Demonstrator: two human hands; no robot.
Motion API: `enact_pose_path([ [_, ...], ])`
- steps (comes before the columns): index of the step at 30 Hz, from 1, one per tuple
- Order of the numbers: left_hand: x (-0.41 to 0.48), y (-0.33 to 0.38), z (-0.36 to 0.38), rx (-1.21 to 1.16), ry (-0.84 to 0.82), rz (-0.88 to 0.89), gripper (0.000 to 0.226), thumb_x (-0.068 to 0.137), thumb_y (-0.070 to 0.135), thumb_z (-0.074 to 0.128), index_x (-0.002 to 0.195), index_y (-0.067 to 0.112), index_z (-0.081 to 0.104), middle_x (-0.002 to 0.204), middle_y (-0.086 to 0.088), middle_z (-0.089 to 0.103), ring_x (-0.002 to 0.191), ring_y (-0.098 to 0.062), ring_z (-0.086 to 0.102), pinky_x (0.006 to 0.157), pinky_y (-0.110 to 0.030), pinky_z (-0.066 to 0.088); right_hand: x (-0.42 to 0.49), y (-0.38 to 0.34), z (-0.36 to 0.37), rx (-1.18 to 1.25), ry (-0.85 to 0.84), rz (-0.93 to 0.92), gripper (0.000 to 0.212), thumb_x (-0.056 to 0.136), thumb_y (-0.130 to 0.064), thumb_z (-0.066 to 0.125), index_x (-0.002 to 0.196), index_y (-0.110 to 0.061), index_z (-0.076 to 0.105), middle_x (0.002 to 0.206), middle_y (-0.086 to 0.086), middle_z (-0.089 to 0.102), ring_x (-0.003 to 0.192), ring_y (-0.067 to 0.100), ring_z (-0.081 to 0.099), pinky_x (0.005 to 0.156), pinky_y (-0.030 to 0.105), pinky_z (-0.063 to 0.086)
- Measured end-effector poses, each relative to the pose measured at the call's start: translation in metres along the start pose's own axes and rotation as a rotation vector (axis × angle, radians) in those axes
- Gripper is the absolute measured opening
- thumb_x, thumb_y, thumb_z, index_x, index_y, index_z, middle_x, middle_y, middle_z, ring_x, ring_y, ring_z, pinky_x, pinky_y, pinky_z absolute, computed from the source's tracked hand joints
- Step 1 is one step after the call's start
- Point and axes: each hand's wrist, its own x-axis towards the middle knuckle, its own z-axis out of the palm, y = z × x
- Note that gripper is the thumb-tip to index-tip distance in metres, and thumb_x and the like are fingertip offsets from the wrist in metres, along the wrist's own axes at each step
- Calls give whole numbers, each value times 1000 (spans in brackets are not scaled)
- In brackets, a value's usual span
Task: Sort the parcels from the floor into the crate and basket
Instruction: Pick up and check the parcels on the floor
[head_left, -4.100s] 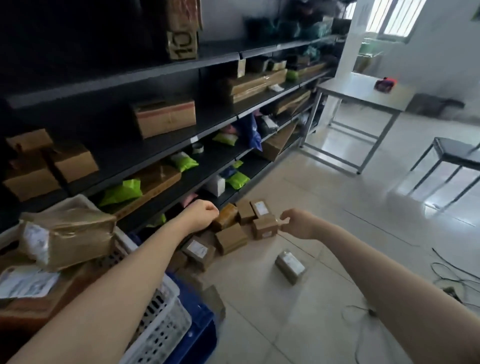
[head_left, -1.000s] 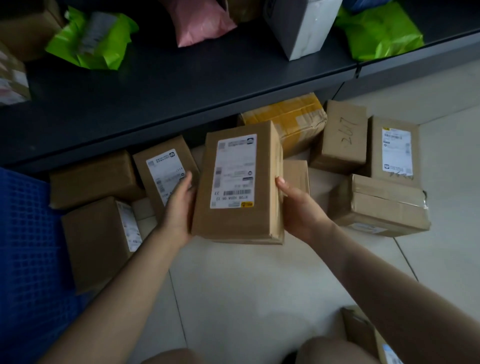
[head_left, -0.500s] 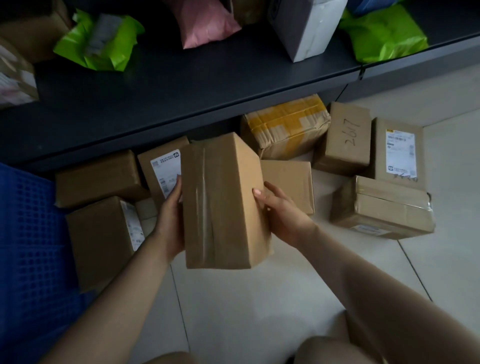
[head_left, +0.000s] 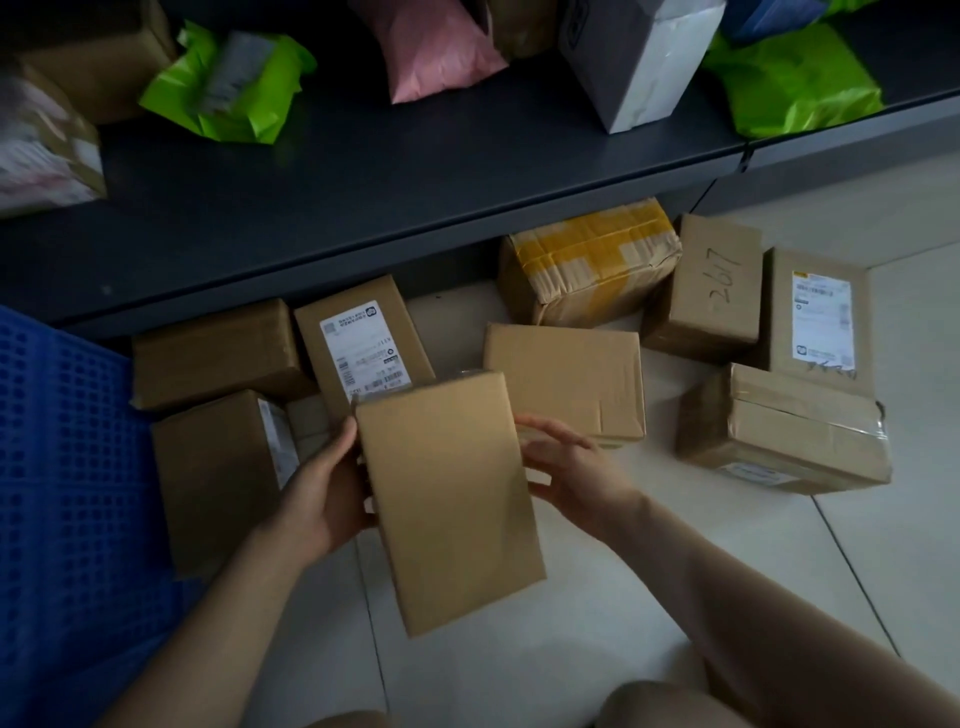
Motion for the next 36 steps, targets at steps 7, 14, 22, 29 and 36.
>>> enact_pose_path([
  [7, 0, -13, 2, -180, 8, 41, 51, 86, 48, 49, 66, 7, 71, 120, -6, 65, 116, -20, 55, 98, -32, 36, 7, 8, 9, 139, 16, 183, 23, 84, -35, 58, 88, -13, 63, 80, 6, 62, 76, 23, 59, 70, 33, 45],
  [14, 16, -46, 2, 201, 344, -45, 22, 82, 16, 69, 103, 15, 63, 95, -12, 71, 86, -28, 67, 69, -33, 52, 9, 33, 16, -33, 130, -13, 36, 74, 26, 50, 86, -8, 57, 93, 15, 59, 89, 29, 58, 76, 35, 47],
  [22, 21, -59, -12, 540, 346, -97, 78, 81, 13, 72, 147, 13, 29, 143, -14, 43, 126, -30, 46, 103, -44, 40, 19, -35, -6, -742, 125, -118, 39, 81, 23, 43, 78, -12, 60, 69, 3, 65, 63, 15, 62, 58, 24, 48],
  [29, 33, -42, -6, 464, 451, 86, 42, 87, 10, 62, 127, 9, 51, 128, -13, 54, 117, -28, 52, 102, -41, 40, 94, -145, -4, -1868, 446, -423, 69, 92, -43, 50, 151, -25, 20, 161, 7, 9, 147, 30, 11, 116, 52, 19],
  [36, 28, -19, 15, 577, 423, 425, 22, 90, 0, 54, 110, 8, 59, 106, -11, 63, 89, -12, 59, 70, -16, 40, 59, -106, -17, -1923, 468, -439, 61, 91, -56, 41, 143, -24, 35, 145, 10, 40, 136, 33, 35, 111, 55, 23],
])
